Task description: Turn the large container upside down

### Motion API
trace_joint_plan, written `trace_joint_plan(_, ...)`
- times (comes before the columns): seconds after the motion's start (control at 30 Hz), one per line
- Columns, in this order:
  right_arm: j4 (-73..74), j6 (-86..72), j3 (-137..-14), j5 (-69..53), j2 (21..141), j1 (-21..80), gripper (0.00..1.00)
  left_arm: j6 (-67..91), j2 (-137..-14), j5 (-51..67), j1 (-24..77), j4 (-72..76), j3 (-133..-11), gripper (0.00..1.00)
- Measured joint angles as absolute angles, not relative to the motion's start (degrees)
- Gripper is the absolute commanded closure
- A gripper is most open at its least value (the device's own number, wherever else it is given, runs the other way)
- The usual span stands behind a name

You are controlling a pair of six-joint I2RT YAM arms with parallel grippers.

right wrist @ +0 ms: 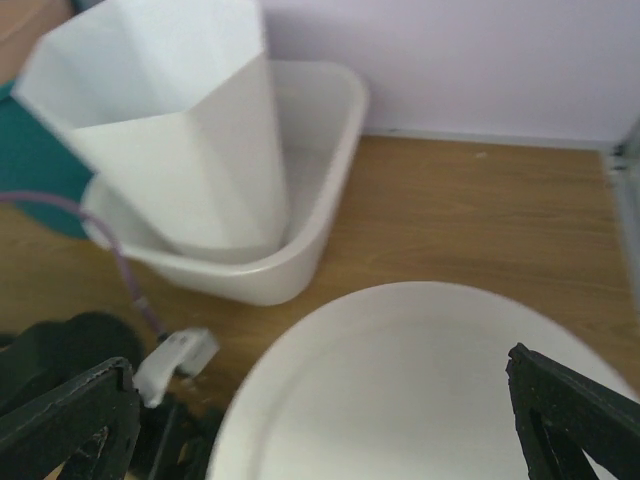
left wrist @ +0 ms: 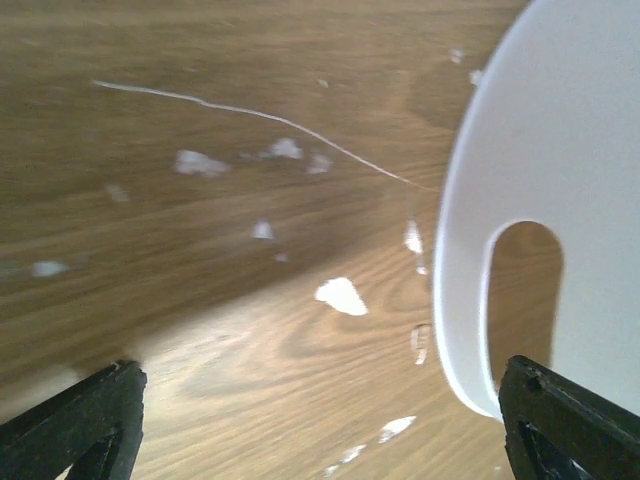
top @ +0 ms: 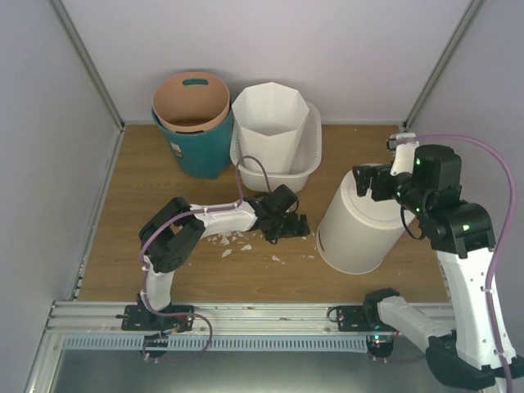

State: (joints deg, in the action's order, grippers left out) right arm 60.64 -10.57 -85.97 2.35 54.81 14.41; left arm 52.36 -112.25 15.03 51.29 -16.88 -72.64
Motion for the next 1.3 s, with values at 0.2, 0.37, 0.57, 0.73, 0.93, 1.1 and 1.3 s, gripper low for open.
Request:
trace_joint_plan(0.2, 61.69, -10.20, -85.62, -14.22, 54.15, 14.41, 0.00, 45.28, -108.12, 10.66, 49.36, -21.30, -72.12, 0.06)
trace_joint_plan(0.37, 66.35, -10.17, -84.97, -22.52, 52.36, 14.41, 0.00, 36.77, -99.11, 7.14, 48.47, -20.32, -72.07, 0.07)
trace_joint_plan(0.57, 72.58, -12.21, -78.19, -29.04, 50.19, 14.44, 0.00, 27.79, -89.34, 6.22, 48.49, -16.97, -74.15, 0.07)
trace_joint_plan(0.73, 70.70, -16.82, -75.70, -29.15, 48.88, 14.46, 0.00, 19.31, -86.87, 5.69, 48.03, -15.68, -80.07, 0.05)
trace_joint_plan(0.93, 64.47, -21.85, -70.30, -27.70, 45.43, 14.50, 0.00, 4.34, -88.71, 5.56, 46.46, -14.39, -94.96, 0.02)
trace_joint_plan(1.1, 59.11, -24.40, -67.72, -23.14, 45.71, 14.59, 0.00, -9.91, -92.53, 6.57, 44.23, -12.27, -105.67, 0.02)
trace_joint_plan(1.3, 58.96, -26.22, -69.69, -18.17, 48.66, 15.03, 0.00, -24.27, -97.97, 7.62, 42.74, -15.40, -111.63, 0.02)
